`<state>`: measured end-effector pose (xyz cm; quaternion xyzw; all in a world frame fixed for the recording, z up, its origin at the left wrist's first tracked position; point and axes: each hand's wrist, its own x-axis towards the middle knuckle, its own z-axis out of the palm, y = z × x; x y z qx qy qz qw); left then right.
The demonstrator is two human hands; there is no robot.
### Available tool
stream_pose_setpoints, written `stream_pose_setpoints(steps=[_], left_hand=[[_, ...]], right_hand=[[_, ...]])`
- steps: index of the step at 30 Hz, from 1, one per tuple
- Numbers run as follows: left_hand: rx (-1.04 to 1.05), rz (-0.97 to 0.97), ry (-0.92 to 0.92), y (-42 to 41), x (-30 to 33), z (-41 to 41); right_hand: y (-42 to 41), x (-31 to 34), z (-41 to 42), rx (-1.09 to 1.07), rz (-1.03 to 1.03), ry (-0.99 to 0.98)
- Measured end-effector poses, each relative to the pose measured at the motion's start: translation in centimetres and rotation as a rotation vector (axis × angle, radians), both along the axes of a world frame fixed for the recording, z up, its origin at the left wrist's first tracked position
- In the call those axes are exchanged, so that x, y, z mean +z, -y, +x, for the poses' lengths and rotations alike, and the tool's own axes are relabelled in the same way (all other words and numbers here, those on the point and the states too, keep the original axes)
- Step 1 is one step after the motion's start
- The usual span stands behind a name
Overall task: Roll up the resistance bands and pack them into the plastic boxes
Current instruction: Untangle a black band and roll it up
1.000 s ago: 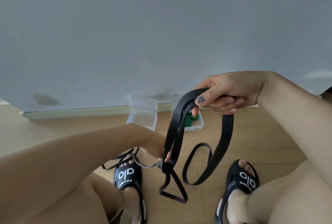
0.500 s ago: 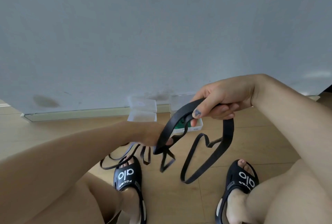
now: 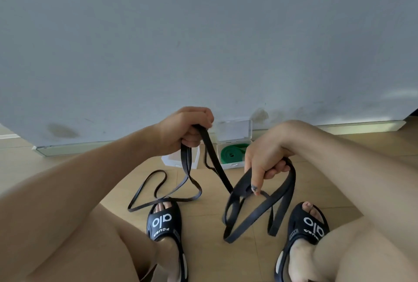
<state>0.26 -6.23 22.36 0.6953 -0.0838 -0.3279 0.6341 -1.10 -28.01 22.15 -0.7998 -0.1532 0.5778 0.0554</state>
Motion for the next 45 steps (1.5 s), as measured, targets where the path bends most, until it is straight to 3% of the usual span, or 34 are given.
stream_pose_setpoints(steps=[2,4,12,15,17,23,26,36,42,45], left_hand=[[0.065,-0.057,-0.034,0.0,0.5,0.1],[0.043,0.004,-0.041,-0.2,0.4,0.2],[-0.721,1.042,0.041,-0.2,-3.5,-2.2],[-0.92,1.29,0.132,0.9,-4.9,-3.4],[-0.869,1.245,0.145,1.0,-5.3,-3.0],[-0.463,0.596,0.335,1.4,-1.8,-0.6],[-0.395,0.431,0.363,2.3,-1.0,-0.7],[-0.363,0.482,0.423,2.7,-0.5,-1.5],[-0.385,0.67,0.606,1.9,0.0,-0.5],[-0.358,0.651,0.558,1.3,0.0,0.0]], right_hand=[[-0.1,-0.5,-0.1,0.016,-0.06,0.023],[-0.2,-0.8,-0.1,0.012,-0.084,0.041],[1.7,1.5,0.9,-0.162,0.078,0.106],[2.3,1.8,0.8,-0.224,0.209,0.096],[2.3,2.0,0.8,-0.255,0.29,0.09],[1.6,2.3,1.2,-0.361,0.458,0.082],[1.6,2.5,1.0,-0.442,0.536,0.068],[1.3,2.2,1.3,-0.546,0.602,0.159],[0.9,2.1,1.7,-0.591,0.632,0.193],[0.8,2.6,1.9,-0.602,0.692,0.237]])
